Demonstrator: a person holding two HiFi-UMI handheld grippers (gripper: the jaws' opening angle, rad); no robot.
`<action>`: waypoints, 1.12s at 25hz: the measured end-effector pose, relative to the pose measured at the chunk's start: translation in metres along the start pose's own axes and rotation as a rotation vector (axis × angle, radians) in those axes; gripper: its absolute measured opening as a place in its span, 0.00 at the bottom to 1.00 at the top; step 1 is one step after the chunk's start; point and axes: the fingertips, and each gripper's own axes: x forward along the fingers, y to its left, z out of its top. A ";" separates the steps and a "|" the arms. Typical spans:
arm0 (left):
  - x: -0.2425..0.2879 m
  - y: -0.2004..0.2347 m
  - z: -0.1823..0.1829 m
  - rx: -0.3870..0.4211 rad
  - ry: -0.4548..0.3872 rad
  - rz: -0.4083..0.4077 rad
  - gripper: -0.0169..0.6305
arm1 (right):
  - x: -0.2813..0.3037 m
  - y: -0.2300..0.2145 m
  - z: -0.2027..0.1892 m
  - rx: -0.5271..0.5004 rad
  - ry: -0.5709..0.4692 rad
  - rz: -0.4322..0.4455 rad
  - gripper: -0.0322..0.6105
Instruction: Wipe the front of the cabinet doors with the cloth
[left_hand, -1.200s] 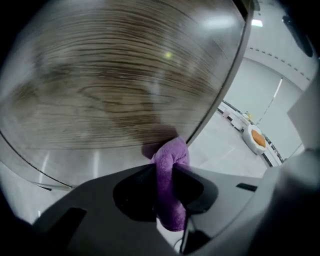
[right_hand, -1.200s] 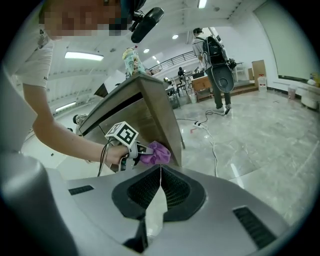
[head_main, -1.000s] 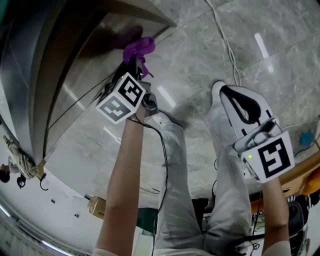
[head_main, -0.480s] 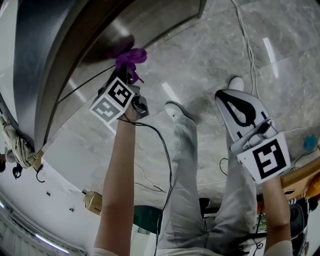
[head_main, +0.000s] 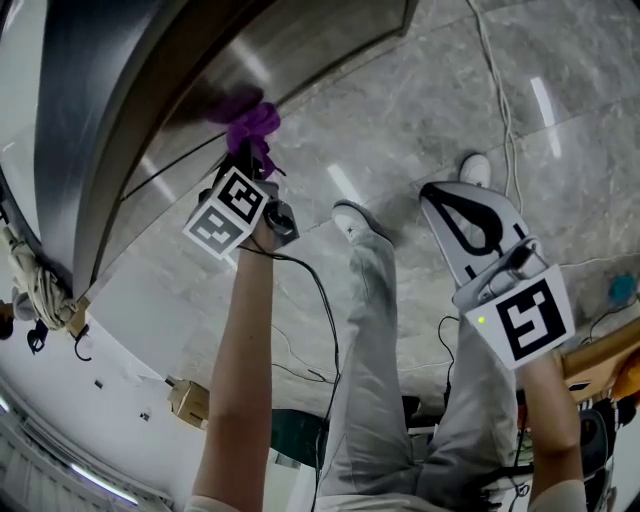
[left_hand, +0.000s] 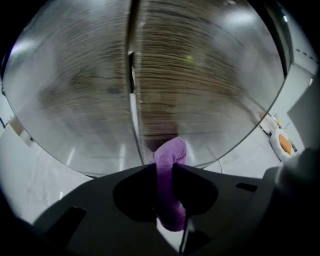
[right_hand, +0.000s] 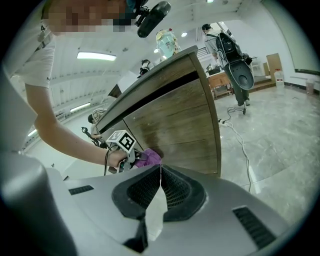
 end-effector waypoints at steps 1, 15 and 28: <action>0.002 -0.014 -0.004 0.018 0.009 -0.017 0.16 | -0.005 -0.006 -0.001 0.001 0.003 -0.005 0.09; 0.089 -0.268 -0.034 0.228 0.086 -0.234 0.16 | -0.095 -0.140 -0.033 0.064 0.028 -0.108 0.09; 0.123 -0.216 -0.022 0.199 0.057 -0.120 0.16 | -0.091 -0.160 -0.062 0.055 0.054 -0.146 0.09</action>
